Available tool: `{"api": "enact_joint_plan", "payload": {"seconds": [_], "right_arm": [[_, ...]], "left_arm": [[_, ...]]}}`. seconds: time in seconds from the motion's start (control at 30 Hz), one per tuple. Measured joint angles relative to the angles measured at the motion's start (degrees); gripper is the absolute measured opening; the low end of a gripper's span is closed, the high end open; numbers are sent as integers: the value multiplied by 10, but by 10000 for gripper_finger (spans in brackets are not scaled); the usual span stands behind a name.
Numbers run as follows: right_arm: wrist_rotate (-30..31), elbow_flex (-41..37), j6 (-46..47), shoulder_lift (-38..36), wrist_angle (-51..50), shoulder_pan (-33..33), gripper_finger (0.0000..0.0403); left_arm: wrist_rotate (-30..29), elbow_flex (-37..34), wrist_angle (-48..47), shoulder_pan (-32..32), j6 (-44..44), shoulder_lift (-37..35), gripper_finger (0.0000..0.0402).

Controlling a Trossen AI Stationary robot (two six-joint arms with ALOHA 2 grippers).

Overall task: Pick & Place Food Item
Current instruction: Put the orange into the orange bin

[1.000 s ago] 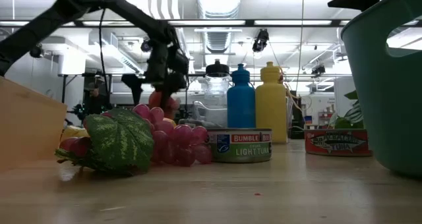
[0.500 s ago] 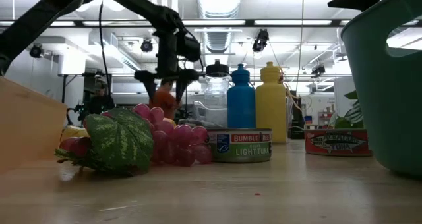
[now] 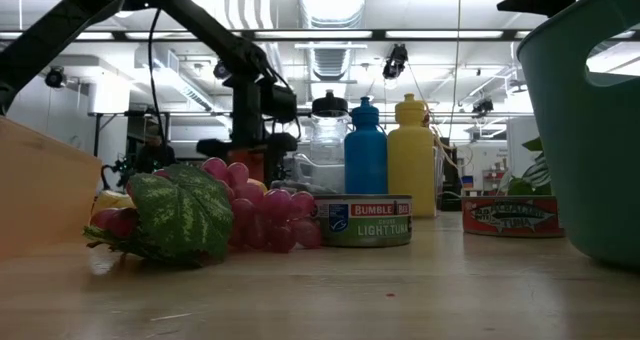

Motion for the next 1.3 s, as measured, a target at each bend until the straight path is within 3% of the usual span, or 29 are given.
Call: {"api": "enact_joint_plan", "payload": {"seconds": [0.6,0.9,1.3], "right_arm": [[0,0,0,0,0,0,329],[0,0,0,0,0,0,329],[0,0,0,0,0,0,329]], "left_arm": [[-3,-28,20,5,0,0,382],[26,-63,48,5,-2,0,381],[27,-65,60,5,2,0,298]]}}
